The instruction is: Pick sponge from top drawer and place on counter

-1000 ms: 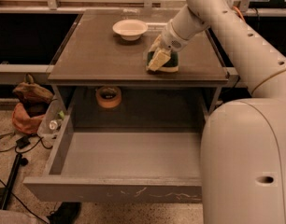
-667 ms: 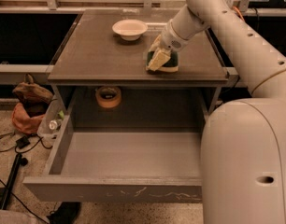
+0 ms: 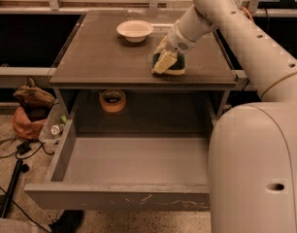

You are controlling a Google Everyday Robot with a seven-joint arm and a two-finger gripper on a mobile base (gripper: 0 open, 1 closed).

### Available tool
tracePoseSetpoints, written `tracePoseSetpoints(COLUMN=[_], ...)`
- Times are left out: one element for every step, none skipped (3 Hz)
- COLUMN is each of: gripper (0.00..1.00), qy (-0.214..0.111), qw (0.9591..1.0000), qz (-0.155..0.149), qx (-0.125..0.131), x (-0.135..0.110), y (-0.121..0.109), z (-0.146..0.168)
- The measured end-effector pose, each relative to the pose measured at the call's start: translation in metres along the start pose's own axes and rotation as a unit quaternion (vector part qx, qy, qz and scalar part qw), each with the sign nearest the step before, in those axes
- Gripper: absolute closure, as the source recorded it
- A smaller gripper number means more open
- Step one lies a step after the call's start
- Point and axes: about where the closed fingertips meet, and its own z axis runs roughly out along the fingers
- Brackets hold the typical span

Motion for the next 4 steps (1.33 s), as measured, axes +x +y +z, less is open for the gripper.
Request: tracePoseSetpoints(gripper=[0.12,0.00,0.00,0.00], qy=[0.000,0.000,0.000,-0.001], qw=[1.0000,1.0000,1.0000,1.0000], qz=[0.000,0.000,0.000,0.003], qx=[0.000,0.000,0.000,0.005], x=[0.0000,0.0000,0.0000,-0.0018], y=[0.0000,0.0000,0.0000,-0.0003], z=[0.0000,0.0000,0.0001,-0.0085])
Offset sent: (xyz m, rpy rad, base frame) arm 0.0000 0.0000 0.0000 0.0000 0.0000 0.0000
